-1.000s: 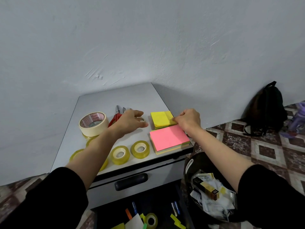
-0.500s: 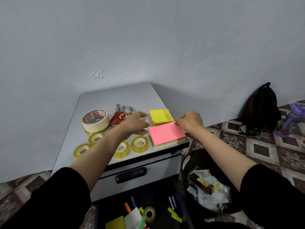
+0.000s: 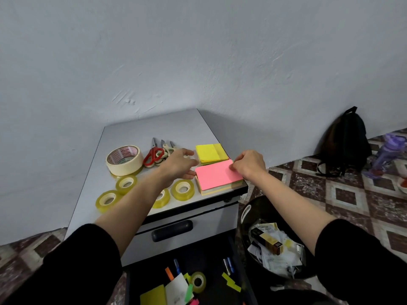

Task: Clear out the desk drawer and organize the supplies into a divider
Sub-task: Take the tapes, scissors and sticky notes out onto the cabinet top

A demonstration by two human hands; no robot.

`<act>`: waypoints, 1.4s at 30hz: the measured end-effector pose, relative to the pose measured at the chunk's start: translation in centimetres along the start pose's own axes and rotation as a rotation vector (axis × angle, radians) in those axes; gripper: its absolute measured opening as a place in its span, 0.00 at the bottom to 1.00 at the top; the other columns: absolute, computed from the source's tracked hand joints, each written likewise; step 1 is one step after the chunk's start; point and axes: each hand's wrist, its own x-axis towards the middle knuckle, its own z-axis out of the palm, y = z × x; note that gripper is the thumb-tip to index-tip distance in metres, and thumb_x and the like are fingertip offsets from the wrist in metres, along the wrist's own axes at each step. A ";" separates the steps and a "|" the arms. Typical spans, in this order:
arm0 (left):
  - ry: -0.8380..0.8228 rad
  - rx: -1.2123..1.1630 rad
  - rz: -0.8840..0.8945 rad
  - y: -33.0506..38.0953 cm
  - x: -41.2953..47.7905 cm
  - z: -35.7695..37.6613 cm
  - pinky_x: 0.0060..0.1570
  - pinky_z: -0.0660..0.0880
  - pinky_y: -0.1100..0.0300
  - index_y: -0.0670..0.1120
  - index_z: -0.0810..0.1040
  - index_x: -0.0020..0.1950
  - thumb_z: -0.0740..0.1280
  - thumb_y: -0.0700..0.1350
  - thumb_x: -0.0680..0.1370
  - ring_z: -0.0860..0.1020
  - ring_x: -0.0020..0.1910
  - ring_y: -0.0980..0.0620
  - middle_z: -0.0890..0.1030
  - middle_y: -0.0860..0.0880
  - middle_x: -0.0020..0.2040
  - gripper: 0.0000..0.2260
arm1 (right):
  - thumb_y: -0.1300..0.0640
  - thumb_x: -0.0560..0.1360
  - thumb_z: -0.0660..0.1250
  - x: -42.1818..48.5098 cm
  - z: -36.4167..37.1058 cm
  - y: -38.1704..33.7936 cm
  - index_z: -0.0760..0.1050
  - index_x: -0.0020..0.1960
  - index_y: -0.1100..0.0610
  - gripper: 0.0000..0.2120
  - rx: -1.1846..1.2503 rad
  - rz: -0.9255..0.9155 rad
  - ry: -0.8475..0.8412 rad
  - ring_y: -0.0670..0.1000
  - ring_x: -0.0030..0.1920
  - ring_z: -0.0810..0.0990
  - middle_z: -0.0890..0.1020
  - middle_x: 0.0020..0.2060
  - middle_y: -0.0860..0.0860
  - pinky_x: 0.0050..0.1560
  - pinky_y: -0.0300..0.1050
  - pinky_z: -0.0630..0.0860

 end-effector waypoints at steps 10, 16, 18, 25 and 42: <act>0.067 -0.094 0.156 -1.1 -5.9 -1.2 0.33 0.74 0.70 0.41 0.77 0.52 0.63 0.38 0.79 0.77 0.38 0.55 0.79 0.47 0.45 0.05 | 0.61 0.71 0.70 -4.6 -1.0 1.3 0.80 0.41 0.62 0.04 0.243 -0.047 0.100 0.52 0.42 0.78 0.82 0.39 0.55 0.45 0.41 0.71; -0.014 -0.183 0.080 -8.8 -13.1 1.1 0.27 0.67 0.71 0.45 0.75 0.38 0.64 0.41 0.78 0.76 0.27 0.62 0.80 0.54 0.32 0.09 | 0.64 0.71 0.71 -11.0 1.4 4.7 0.73 0.30 0.57 0.13 0.339 -0.094 -0.166 0.44 0.23 0.69 0.72 0.22 0.48 0.30 0.38 0.68; -0.042 -0.163 -0.020 -12.9 -14.8 2.1 0.28 0.68 0.70 0.45 0.75 0.37 0.64 0.42 0.78 0.77 0.27 0.62 0.81 0.55 0.31 0.10 | 0.65 0.72 0.70 -12.9 2.6 5.8 0.72 0.31 0.58 0.13 0.340 -0.083 -0.242 0.40 0.18 0.69 0.72 0.20 0.47 0.22 0.30 0.64; 0.034 -0.104 -0.330 -25.0 -17.2 3.1 0.30 0.74 0.70 0.44 0.76 0.39 0.62 0.37 0.79 0.77 0.28 0.58 0.80 0.49 0.37 0.10 | 0.64 0.72 0.71 -16.9 9.3 10.5 0.74 0.32 0.57 0.11 0.259 0.031 -0.410 0.48 0.23 0.70 0.73 0.26 0.53 0.19 0.31 0.63; -0.208 0.780 -0.258 -33.8 -8.2 5.7 0.66 0.59 0.58 0.40 0.67 0.69 0.61 0.43 0.78 0.65 0.69 0.45 0.67 0.41 0.69 0.20 | 0.63 0.72 0.68 -15.6 21.0 14.2 0.83 0.41 0.55 0.06 -0.201 -0.059 -0.668 0.47 0.43 0.81 0.84 0.42 0.50 0.49 0.41 0.77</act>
